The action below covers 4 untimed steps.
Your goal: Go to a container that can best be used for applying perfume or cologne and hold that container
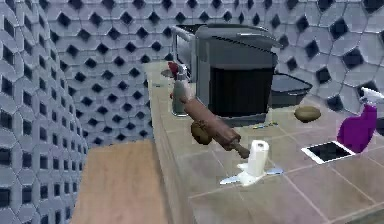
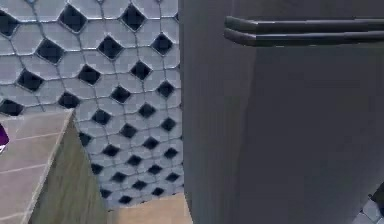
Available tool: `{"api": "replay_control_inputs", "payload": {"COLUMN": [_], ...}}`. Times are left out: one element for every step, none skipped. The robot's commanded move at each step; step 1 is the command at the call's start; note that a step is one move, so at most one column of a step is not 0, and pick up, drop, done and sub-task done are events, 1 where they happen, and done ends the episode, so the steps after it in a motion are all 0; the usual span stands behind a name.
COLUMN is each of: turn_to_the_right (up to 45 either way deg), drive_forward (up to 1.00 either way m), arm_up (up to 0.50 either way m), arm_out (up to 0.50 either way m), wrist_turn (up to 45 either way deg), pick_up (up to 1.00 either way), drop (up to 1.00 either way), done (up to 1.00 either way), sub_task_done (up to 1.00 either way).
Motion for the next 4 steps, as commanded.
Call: {"api": "replay_control_inputs", "payload": {"turn_to_the_right": [45.0, 24.0, 0.0, -45.0], "drive_forward": [0.00, 0.00, 0.50, 0.00], "arm_up": [0.00, 0.00, 0.00, 0.00], "arm_out": [0.00, 0.00, 0.00, 0.00], "wrist_turn": [0.0, 0.0, 0.0, 0.0], "pick_up": [0.00, 0.00, 0.00, 0.00], "drop": [0.00, 0.00, 0.00, 0.00], "done": [0.00, 0.00, 0.00, 0.00], "sub_task_done": [0.00, 0.00, 0.00, 0.00]}}
